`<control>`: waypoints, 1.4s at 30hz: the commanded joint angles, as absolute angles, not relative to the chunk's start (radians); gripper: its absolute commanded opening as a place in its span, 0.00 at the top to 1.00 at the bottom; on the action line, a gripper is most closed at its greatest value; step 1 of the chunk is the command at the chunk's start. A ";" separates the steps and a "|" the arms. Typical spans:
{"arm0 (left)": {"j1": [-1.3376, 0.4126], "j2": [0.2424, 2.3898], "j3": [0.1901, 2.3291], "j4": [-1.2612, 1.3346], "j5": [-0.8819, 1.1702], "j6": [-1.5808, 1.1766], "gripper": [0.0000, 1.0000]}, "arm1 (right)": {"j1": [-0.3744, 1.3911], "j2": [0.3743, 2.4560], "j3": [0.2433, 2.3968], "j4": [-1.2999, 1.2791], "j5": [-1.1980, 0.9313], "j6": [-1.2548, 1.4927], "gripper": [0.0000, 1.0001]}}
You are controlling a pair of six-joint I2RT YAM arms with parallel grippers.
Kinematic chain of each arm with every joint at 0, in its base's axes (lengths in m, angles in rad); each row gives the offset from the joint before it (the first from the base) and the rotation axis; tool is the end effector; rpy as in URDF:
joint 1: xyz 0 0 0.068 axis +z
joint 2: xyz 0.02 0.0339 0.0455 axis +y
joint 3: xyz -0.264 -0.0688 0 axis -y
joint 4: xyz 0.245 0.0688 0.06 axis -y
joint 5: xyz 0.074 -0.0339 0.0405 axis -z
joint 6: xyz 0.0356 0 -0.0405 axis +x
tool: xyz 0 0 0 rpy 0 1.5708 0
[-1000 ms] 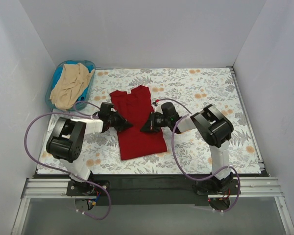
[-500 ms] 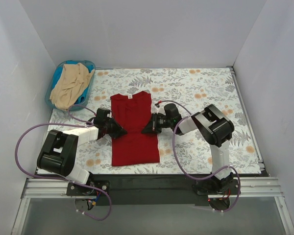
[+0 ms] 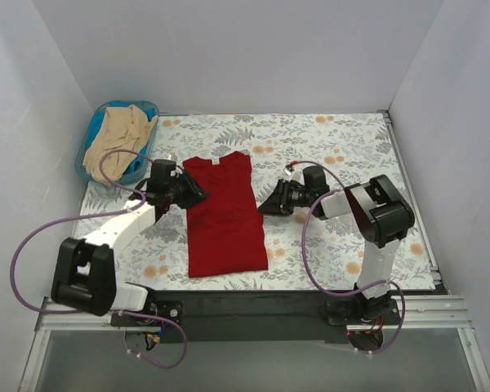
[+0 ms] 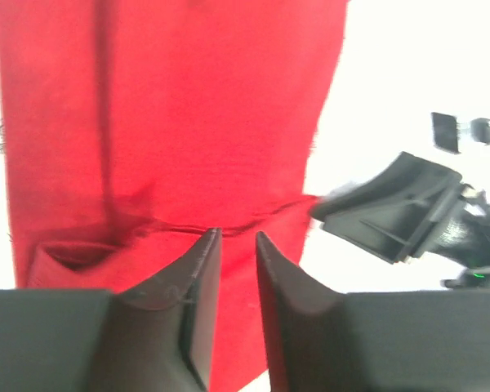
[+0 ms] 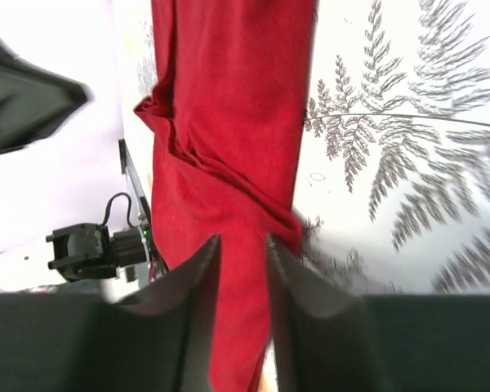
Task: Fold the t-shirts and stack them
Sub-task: Fold the tshirt
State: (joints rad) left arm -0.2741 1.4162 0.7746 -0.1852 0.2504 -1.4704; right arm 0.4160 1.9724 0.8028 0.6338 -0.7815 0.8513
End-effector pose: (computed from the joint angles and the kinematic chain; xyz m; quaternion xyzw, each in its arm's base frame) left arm 0.2720 -0.0856 0.1960 -0.4830 0.7894 -0.3510 0.1428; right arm 0.3187 0.1682 0.1037 -0.0105 0.8253 0.5376 0.1726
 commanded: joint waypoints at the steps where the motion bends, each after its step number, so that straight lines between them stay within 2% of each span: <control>1: -0.270 1.263 0.828 -0.288 0.207 -1.436 0.74 | 0.390 1.855 0.787 0.559 -0.762 0.769 0.60; 5: -0.270 1.116 0.754 -0.437 0.098 -1.529 0.72 | 0.391 1.728 0.753 0.410 -0.686 0.693 0.55; 8: -0.284 0.970 0.668 -0.560 0.035 -1.656 0.71 | 0.422 1.582 0.687 0.229 -0.582 0.620 0.47; 12: -0.377 0.813 0.516 -0.737 -0.084 -1.814 0.71 | 0.550 1.386 0.548 0.054 -0.465 0.629 0.41; 16: -0.532 0.744 0.479 -0.863 -0.159 -2.023 0.68 | 0.678 1.289 0.461 0.002 -0.376 0.701 0.40; 21: -0.652 0.747 0.451 -0.991 -0.225 -2.197 0.66 | 0.773 1.266 0.403 0.002 -0.339 0.781 0.39; 31: -0.667 0.729 0.367 -0.904 -0.175 -2.191 0.66 | 0.799 1.299 0.394 0.040 -0.279 0.845 0.38; 42: -0.667 0.655 0.273 -0.788 -0.123 -2.155 0.67 | 0.816 1.341 0.350 0.132 -0.267 0.925 0.47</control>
State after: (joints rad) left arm -0.6632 0.6533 0.3119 -0.7876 -0.1226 -1.9942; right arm 0.7971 1.2949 0.3843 0.1539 -0.3359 0.9161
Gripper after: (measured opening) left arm 0.328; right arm 0.531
